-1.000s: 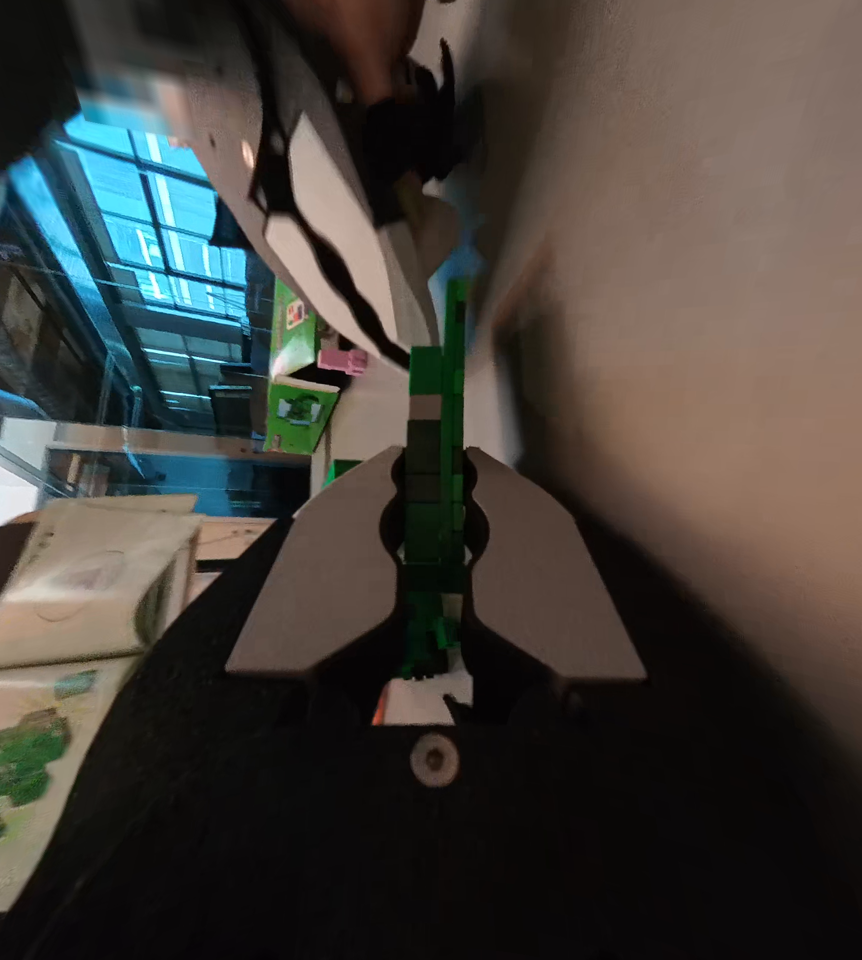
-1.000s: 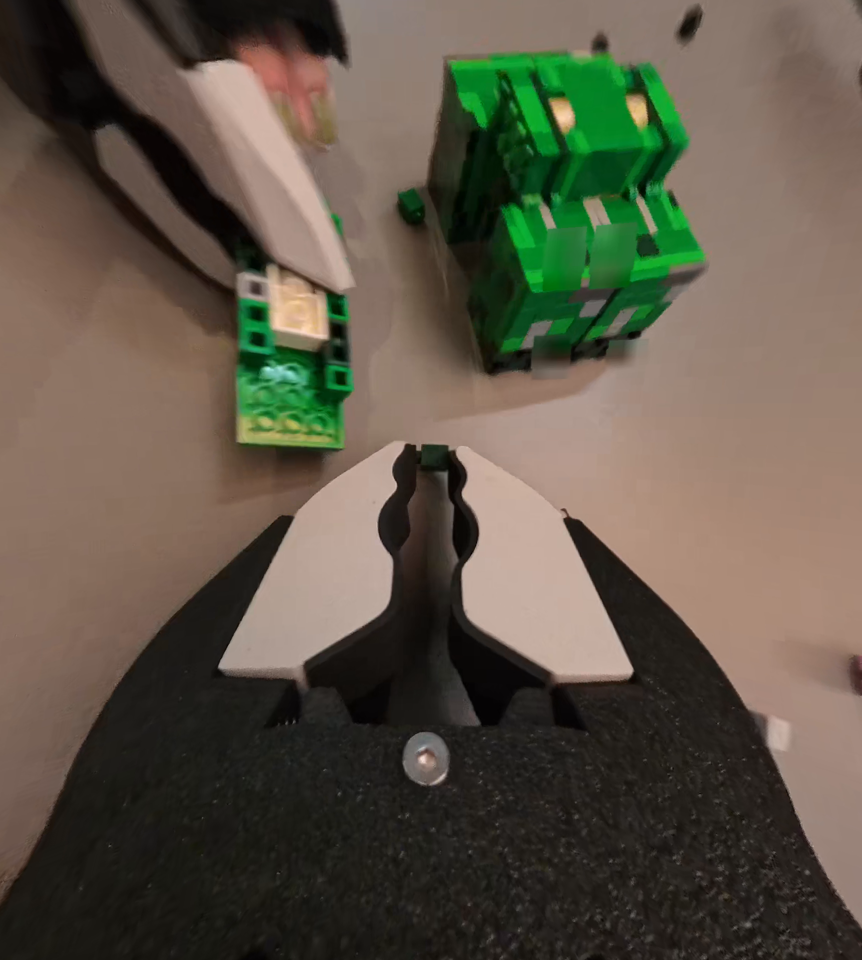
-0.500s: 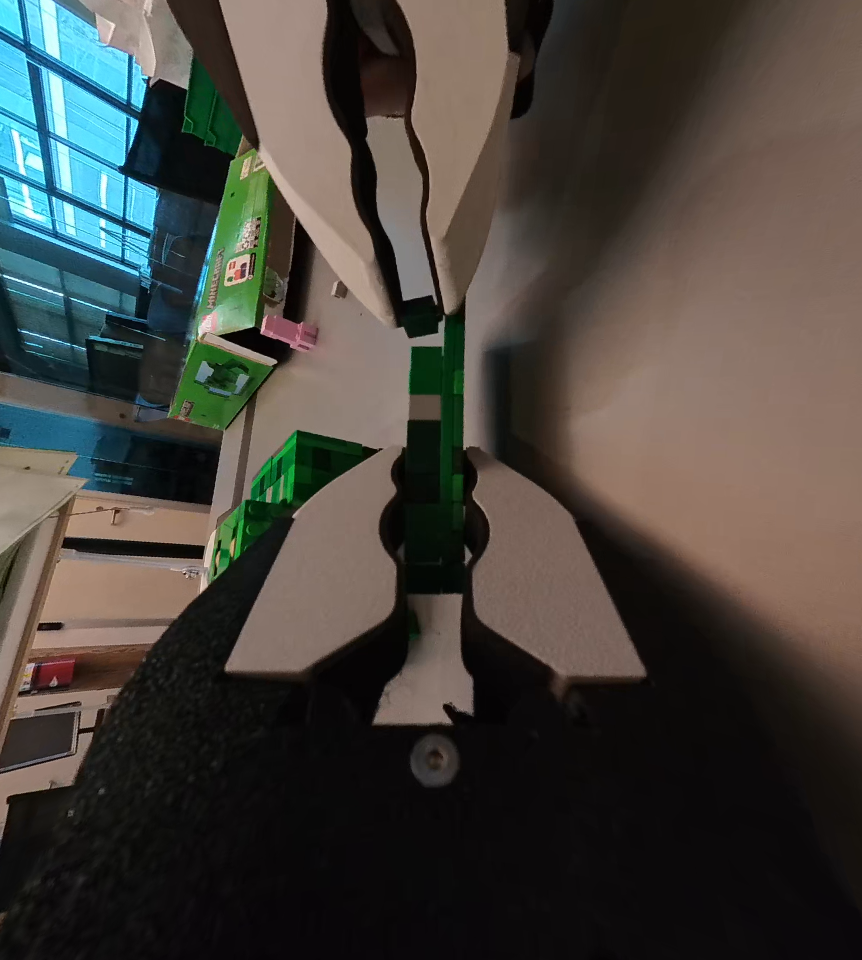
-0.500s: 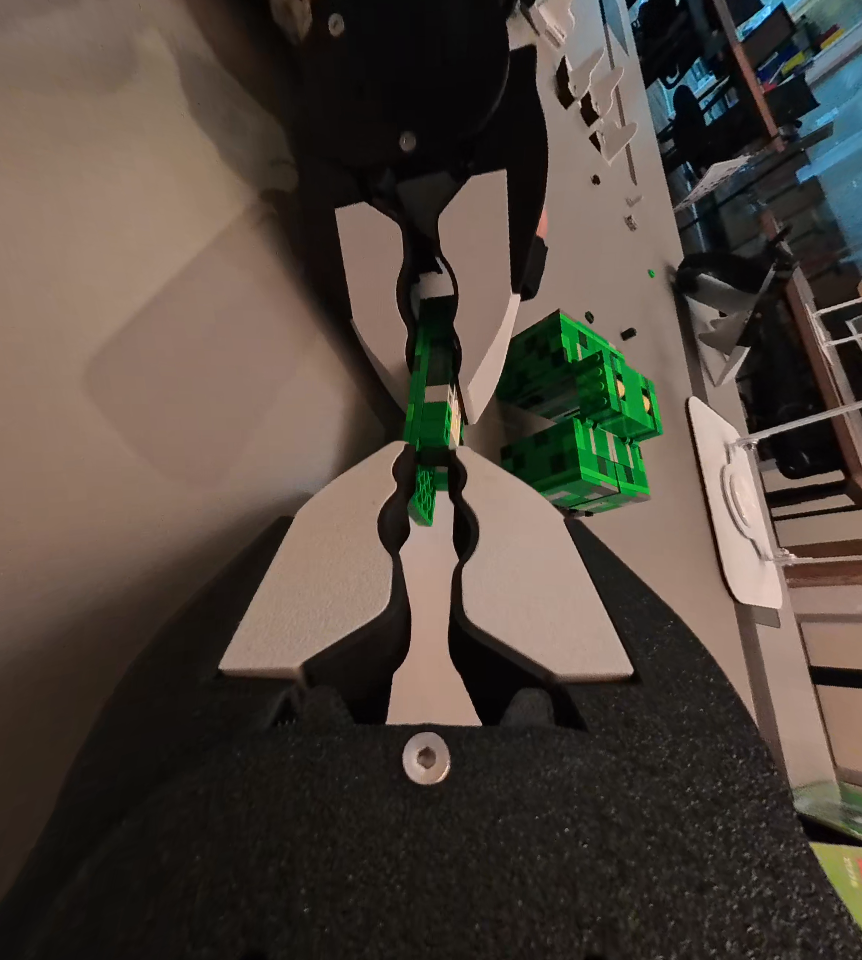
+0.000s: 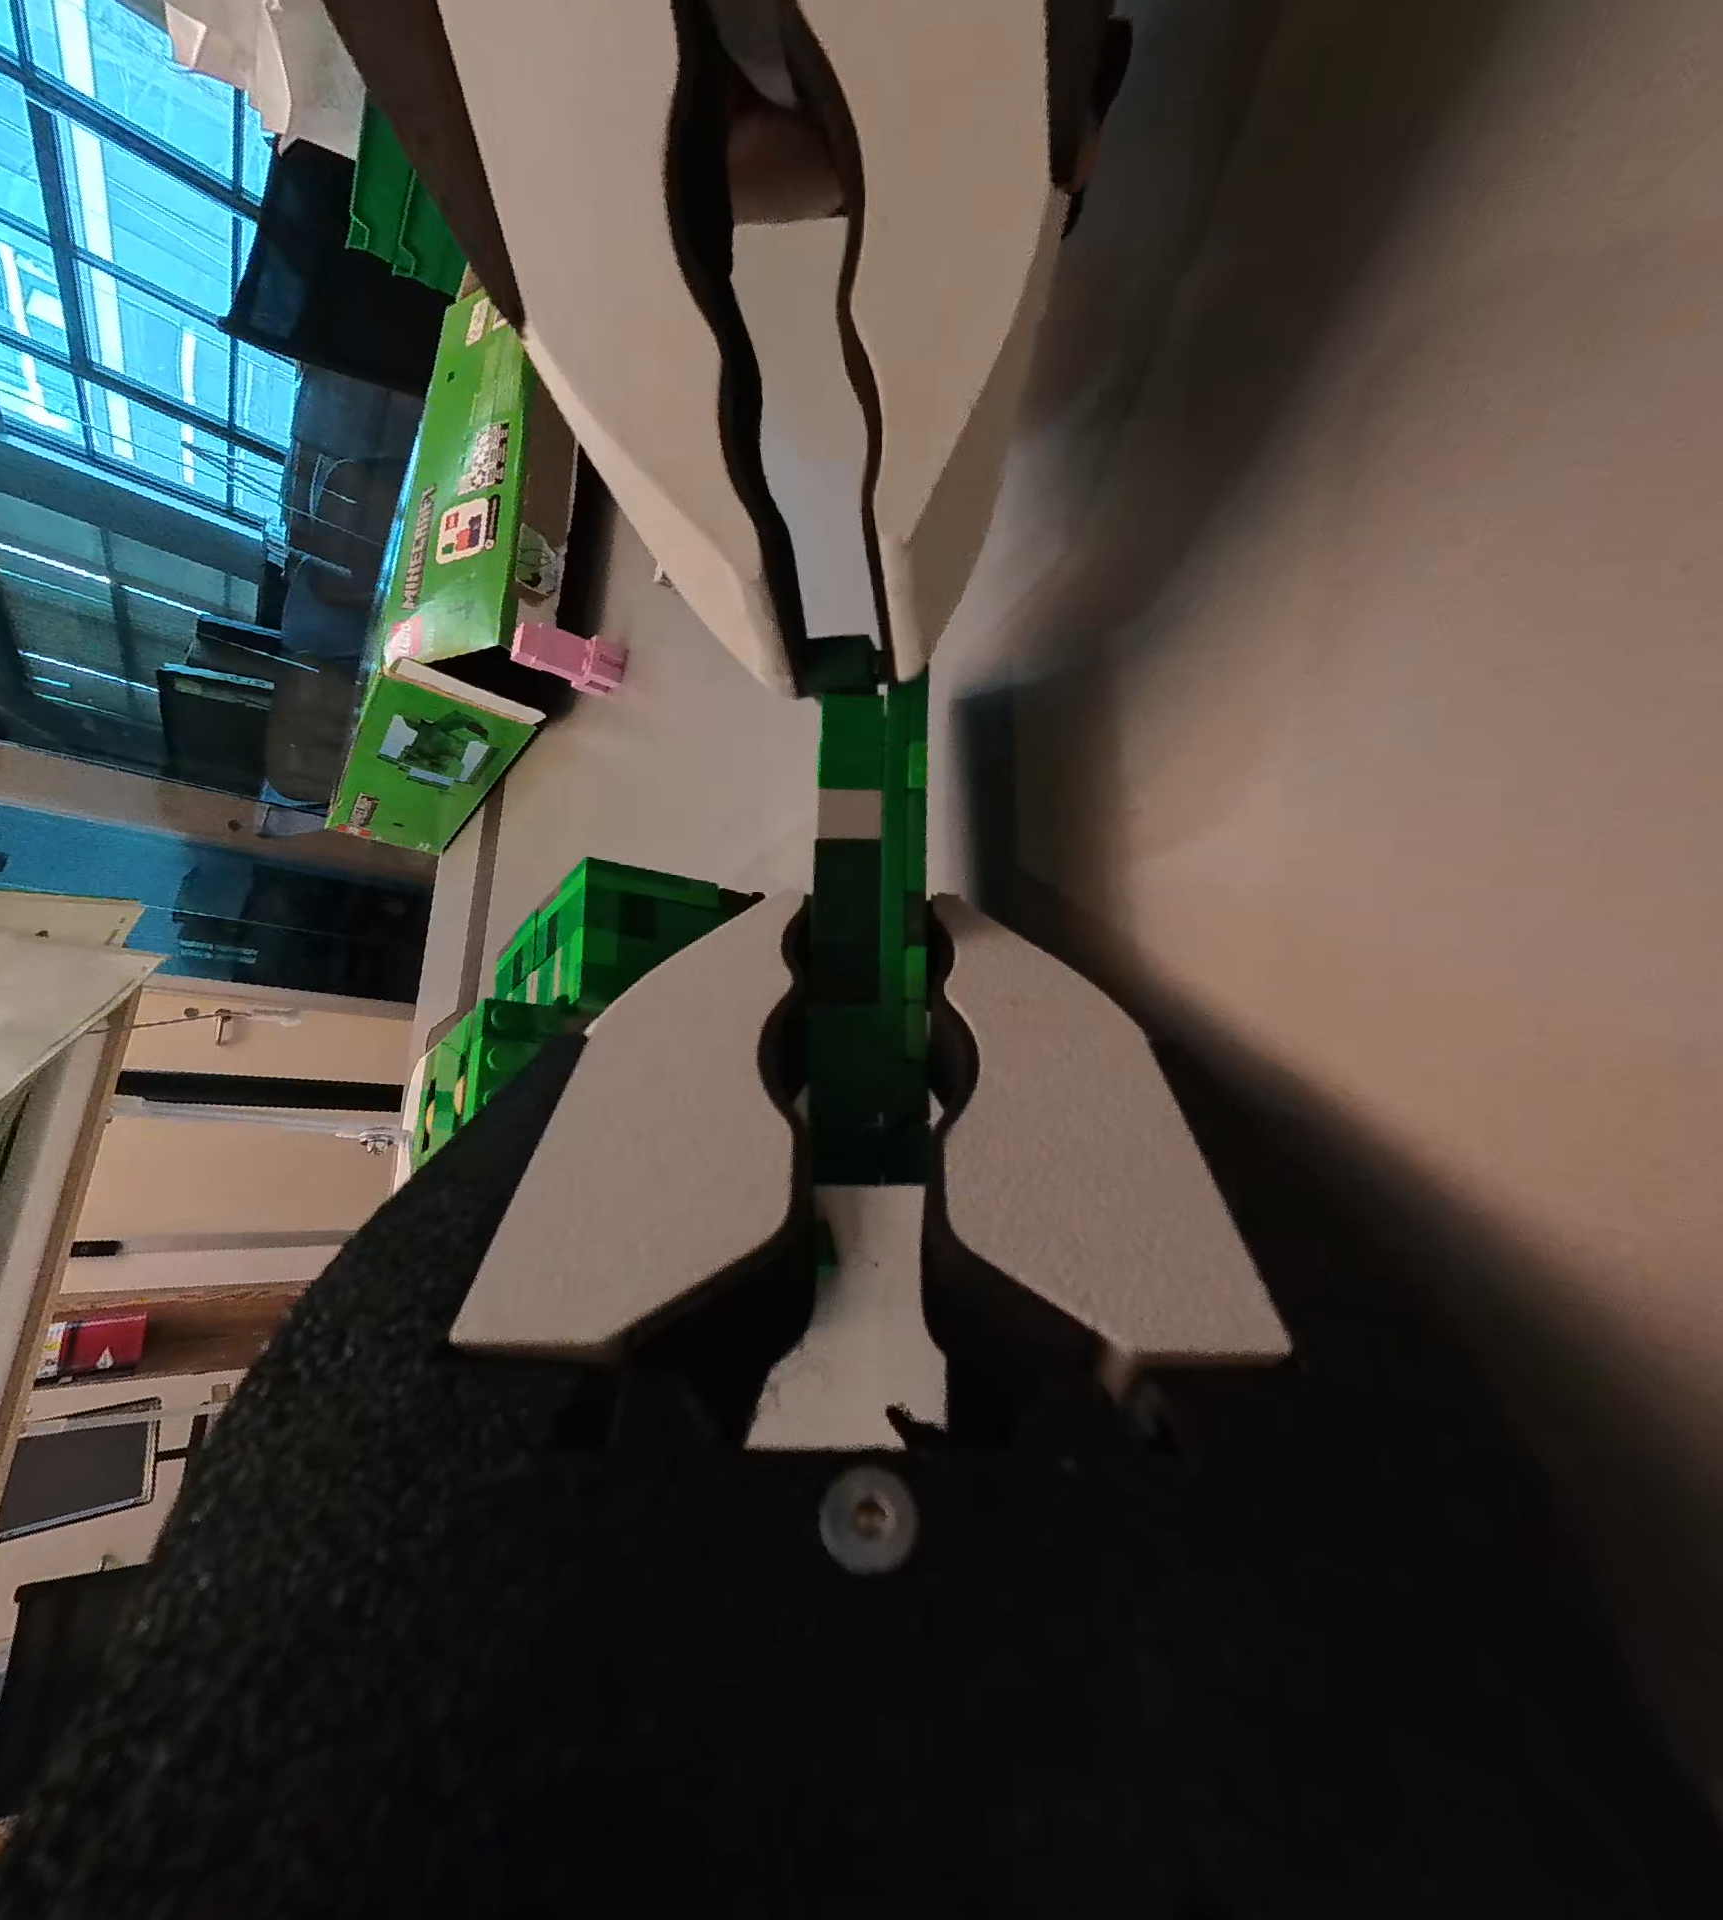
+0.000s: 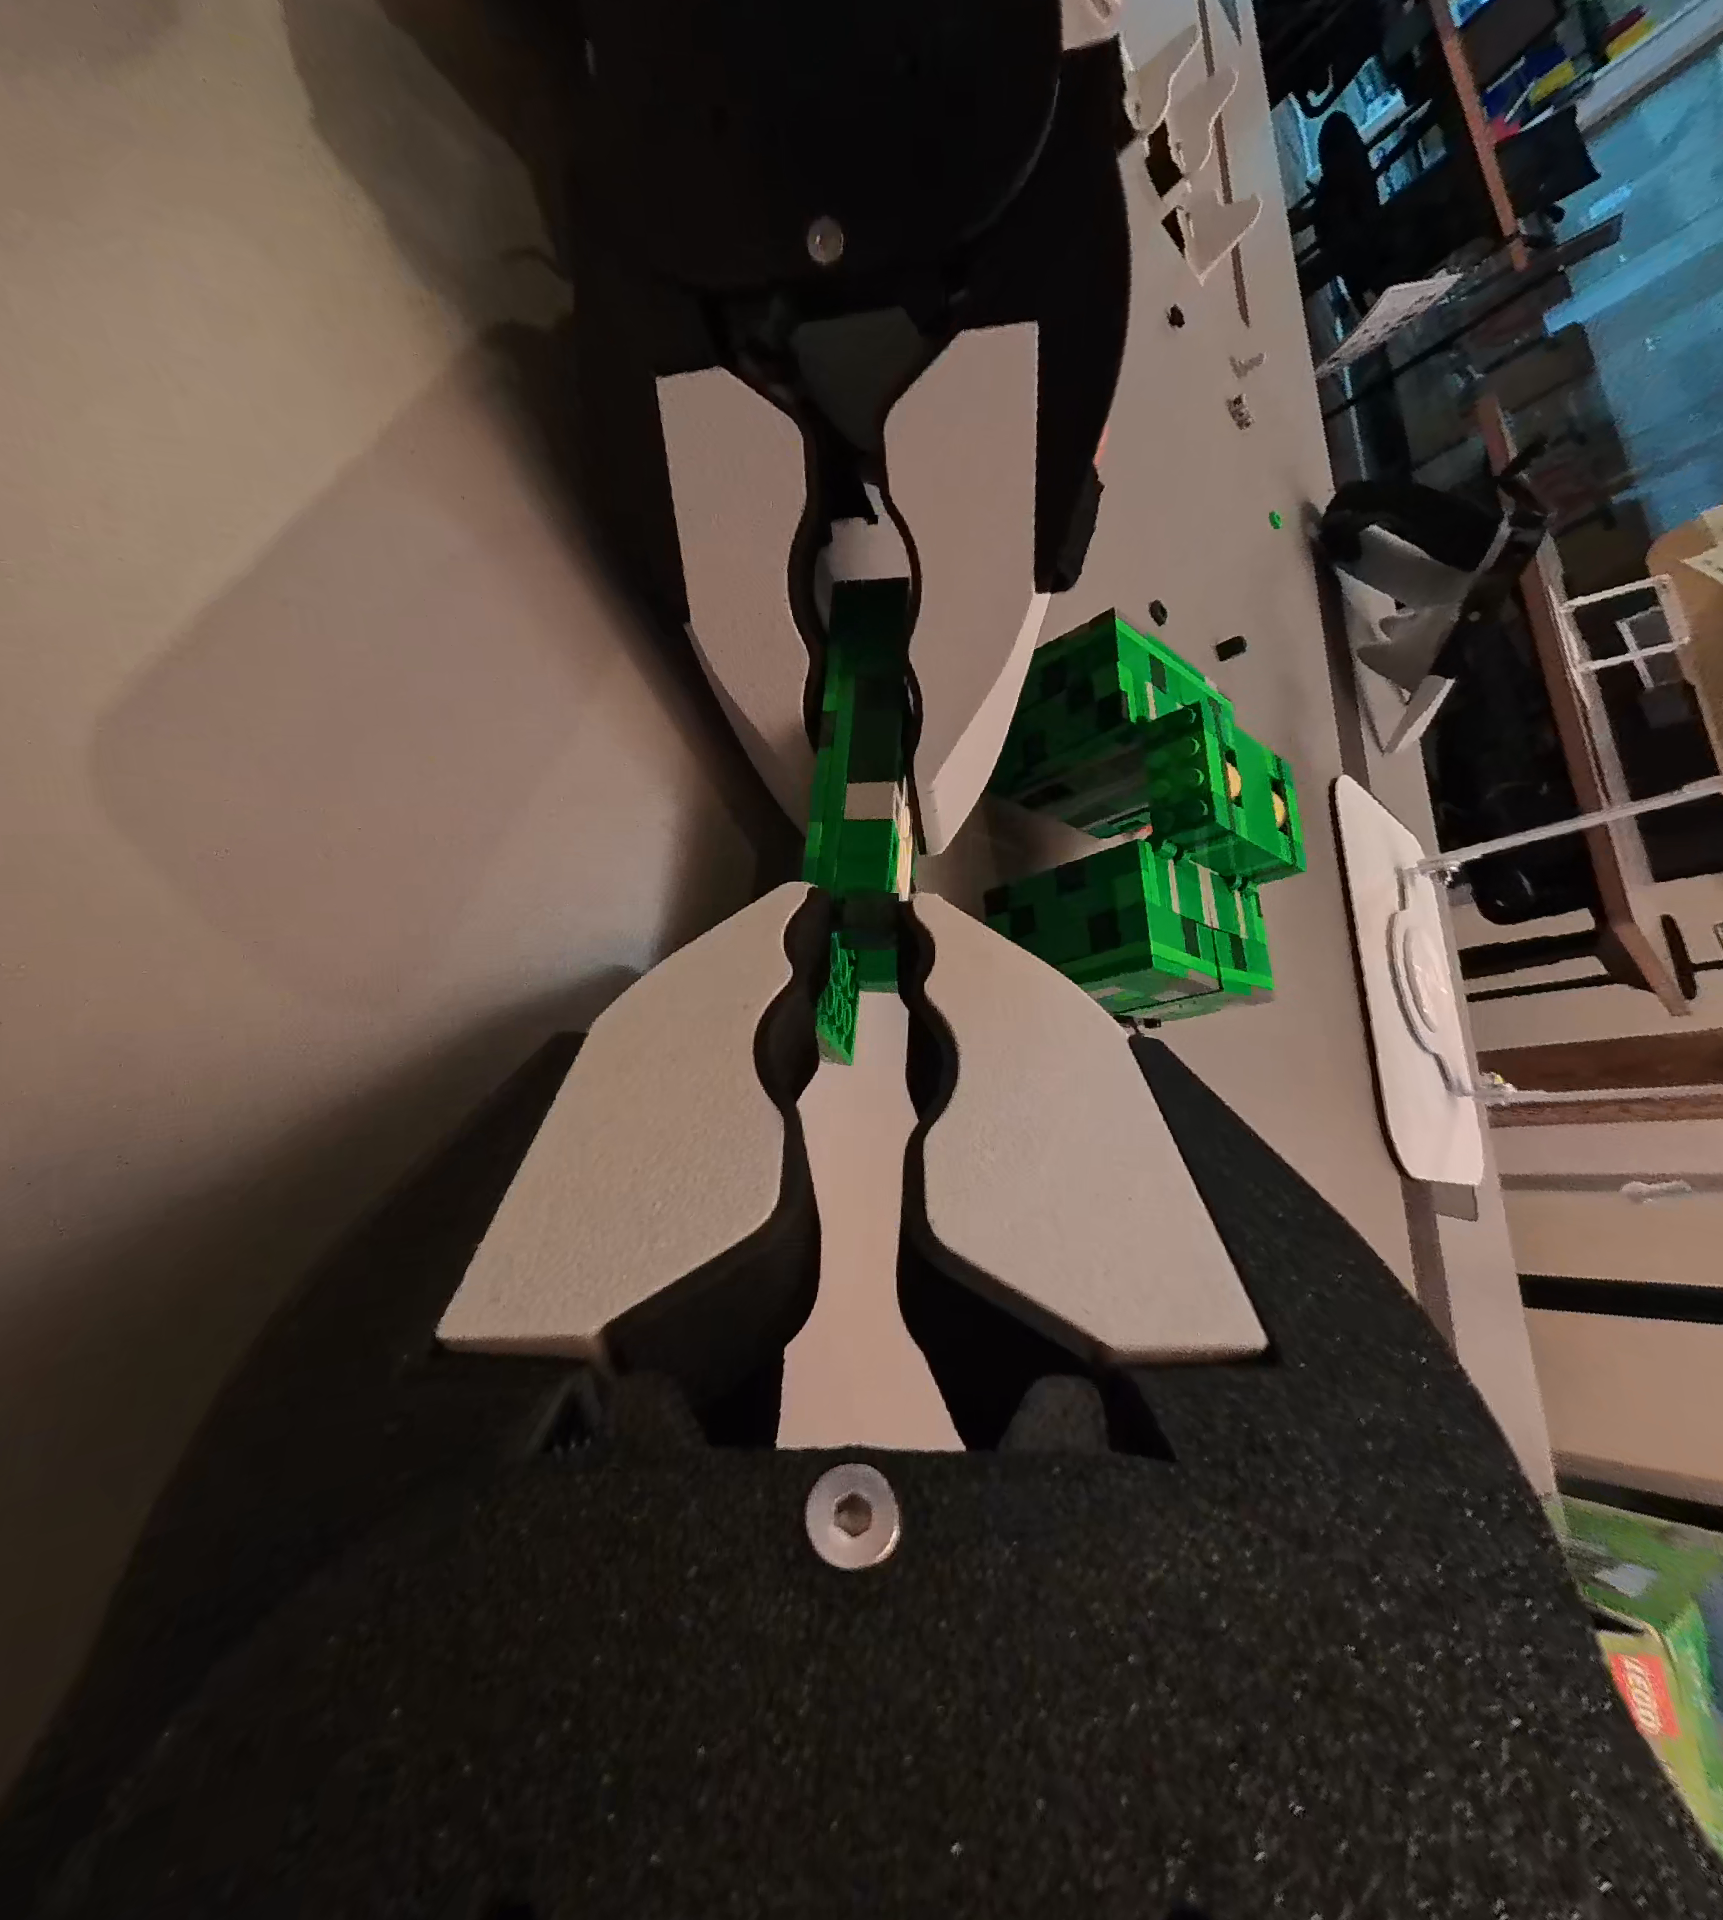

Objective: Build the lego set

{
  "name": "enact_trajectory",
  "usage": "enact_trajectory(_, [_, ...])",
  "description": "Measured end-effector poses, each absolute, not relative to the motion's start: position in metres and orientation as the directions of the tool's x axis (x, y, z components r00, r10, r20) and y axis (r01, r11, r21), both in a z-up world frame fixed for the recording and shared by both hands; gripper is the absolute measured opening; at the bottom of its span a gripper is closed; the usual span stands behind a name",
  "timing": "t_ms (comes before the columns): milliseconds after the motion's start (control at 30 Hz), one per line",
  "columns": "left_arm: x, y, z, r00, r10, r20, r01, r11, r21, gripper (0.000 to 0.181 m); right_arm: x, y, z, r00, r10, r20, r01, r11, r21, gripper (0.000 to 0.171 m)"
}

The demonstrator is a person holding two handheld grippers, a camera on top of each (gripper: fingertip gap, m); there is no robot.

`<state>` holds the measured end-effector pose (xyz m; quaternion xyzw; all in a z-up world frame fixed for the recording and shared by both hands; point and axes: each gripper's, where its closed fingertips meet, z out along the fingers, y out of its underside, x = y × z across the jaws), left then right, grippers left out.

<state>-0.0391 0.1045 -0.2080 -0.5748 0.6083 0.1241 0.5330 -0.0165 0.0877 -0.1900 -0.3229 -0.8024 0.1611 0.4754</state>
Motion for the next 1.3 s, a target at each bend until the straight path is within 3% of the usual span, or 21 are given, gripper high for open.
enact_trajectory(233, [-0.039, 0.105, -0.208, 0.229, -0.57, -0.789, -0.833, 0.304, -0.461, 0.017, -0.016, 0.088, -0.194, -0.345, 0.665, 0.662, 0.383, 0.744, -0.547, 0.016])
enact_trajectory(733, [-0.039, 0.105, -0.205, 0.228, -0.554, -0.801, -0.826, 0.325, -0.46, 0.017, -0.011, 0.09, -0.185, -0.325, 0.784, 0.53, 0.353, 0.62, -0.701, 0.018])
enact_trajectory(800, [-0.038, 0.105, -0.202, 0.199, -0.502, -0.841, -0.831, 0.368, -0.417, 0.017, -0.008, 0.09, -0.181, -0.321, 0.819, 0.476, 0.353, 0.57, -0.742, 0.018])
enact_trajectory(1000, [-0.035, 0.103, -0.189, -0.007, -0.191, -0.982, -0.876, 0.475, -0.086, 0.017, -0.001, 0.095, -0.187, -0.316, 0.941, 0.119, 0.463, 0.263, -0.847, 0.015])
enact_trajectory(1100, [-0.035, 0.104, -0.188, -0.004, -0.186, -0.982, -0.877, 0.472, -0.086, 0.017, -0.003, 0.092, -0.191, -0.315, 0.948, 0.046, 0.492, 0.204, -0.846, 0.014])
enact_trajectory(1300, [-0.035, 0.104, -0.186, -0.016, -0.159, -0.987, -0.879, 0.473, -0.062, 0.017, -0.007, 0.096, -0.192, -0.284, 0.956, 0.075, 0.492, 0.212, -0.845, 0.009])
